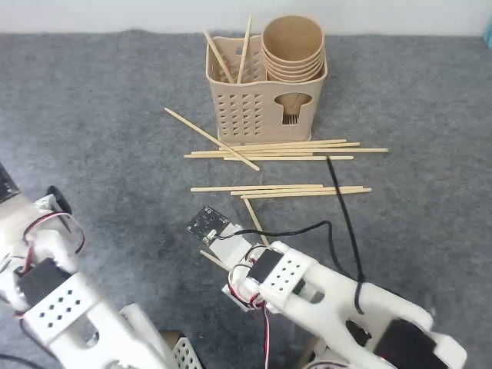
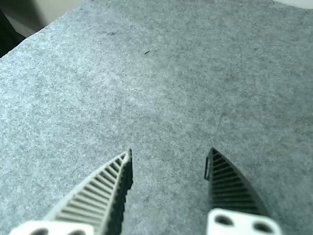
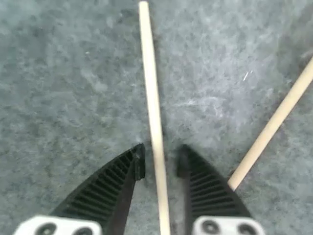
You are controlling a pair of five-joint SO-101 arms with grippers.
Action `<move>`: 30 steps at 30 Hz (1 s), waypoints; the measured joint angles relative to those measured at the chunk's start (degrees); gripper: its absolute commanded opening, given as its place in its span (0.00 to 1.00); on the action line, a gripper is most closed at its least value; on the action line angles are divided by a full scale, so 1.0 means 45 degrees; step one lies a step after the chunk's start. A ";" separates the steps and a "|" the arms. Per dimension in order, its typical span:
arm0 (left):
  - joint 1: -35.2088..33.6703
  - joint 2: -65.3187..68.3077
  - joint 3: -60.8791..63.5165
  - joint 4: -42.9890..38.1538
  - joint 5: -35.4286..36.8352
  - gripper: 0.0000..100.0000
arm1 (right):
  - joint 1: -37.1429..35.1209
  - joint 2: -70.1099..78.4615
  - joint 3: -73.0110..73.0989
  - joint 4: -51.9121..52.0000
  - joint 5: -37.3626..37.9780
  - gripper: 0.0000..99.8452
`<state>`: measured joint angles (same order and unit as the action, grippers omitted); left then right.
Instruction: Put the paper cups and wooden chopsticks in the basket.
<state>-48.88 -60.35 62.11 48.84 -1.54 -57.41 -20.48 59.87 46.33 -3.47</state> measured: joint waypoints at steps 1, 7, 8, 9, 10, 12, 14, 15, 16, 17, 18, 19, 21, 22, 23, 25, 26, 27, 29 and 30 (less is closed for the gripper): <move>0.0000 0.0000 0.0000 0.0000 0.0000 0.23 | 0.0000 0.0000 0.0000 -0.0098 0.0000 0.03; 0.0000 0.0000 0.0000 0.0000 0.0000 0.23 | 0.0000 0.0020 0.0000 -0.0176 0.0000 0.01; 0.0000 0.0000 0.0000 0.0000 0.0000 0.23 | 0.0000 0.0020 0.0000 -0.0137 0.0000 0.01; 0.0000 0.0000 0.0078 0.0000 0.0000 0.23 | 0.0000 0.0020 -0.0020 0.0059 0.0000 0.01; 0.0000 0.0000 0.0195 0.0000 0.0000 0.23 | 0.0000 0.0020 -0.0020 0.0254 0.0000 0.01; 0.0000 0.0000 0.0313 0.0000 0.0000 0.23 | 0.0000 -0.0195 -0.0391 0.0957 0.0000 0.01; -0.0020 0.0020 0.0391 0.0000 0.0000 0.23 | 0.0117 -0.0860 -0.0899 0.1875 0.0020 0.01; -0.0020 0.0020 0.0469 0.0000 0.0000 0.23 | 0.0313 -0.1348 -0.1192 0.2286 0.0039 0.01; -0.0020 0.0000 0.0567 -0.0020 0.0000 0.23 | 0.0547 -0.1915 -0.1543 0.2657 0.0039 0.01; -0.0020 0.0000 0.0703 -0.0020 0.0000 0.23 | 0.0801 -0.2559 -0.1875 0.2950 0.0059 0.01; -0.0020 0.0000 0.0840 -0.0020 0.0078 0.23 | 0.1114 -0.3282 -0.2247 0.3145 0.0117 0.01; 0.0000 0.0000 0.0977 -0.0078 0.0274 0.23 | 0.1465 -0.3985 -0.2618 0.3263 0.0117 0.01; 0.0000 0.0000 0.1328 -0.0469 0.0645 0.23 | 0.2149 -0.5392 -0.3360 0.3302 0.0156 0.01; 0.0000 0.0000 0.1446 -0.0625 0.0801 0.23 | 0.2481 -0.6056 -0.3751 0.3302 0.0274 0.01; 0.0000 0.0000 0.1543 -0.0723 0.0938 0.23 | 0.2813 -0.6642 -0.4142 0.3243 0.0410 0.01; 0.0332 0.0000 0.1700 -0.0723 0.1055 0.23 | 0.3575 -0.7521 -0.4689 0.2637 0.0567 0.01; 0.0606 0.0000 0.1797 -0.0723 0.1074 0.23 | 0.3946 -0.7795 -0.4884 0.2090 0.0606 0.01; 0.0899 0.0000 0.1875 -0.0703 0.1074 0.23 | 0.4376 -0.7951 -0.4962 0.1387 0.0645 0.01; 0.1563 0.0000 0.1895 -0.0567 0.1074 0.23 | 0.5099 -0.8049 -0.5001 -0.0410 0.0645 0.01; 0.1836 0.0000 0.1895 -0.0469 0.1074 0.23 | 0.5314 -0.8049 -0.5001 -0.1426 0.0645 0.01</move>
<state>-40.62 -60.35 70.64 46.73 3.30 -33.49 -56.70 37.36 39.91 -0.57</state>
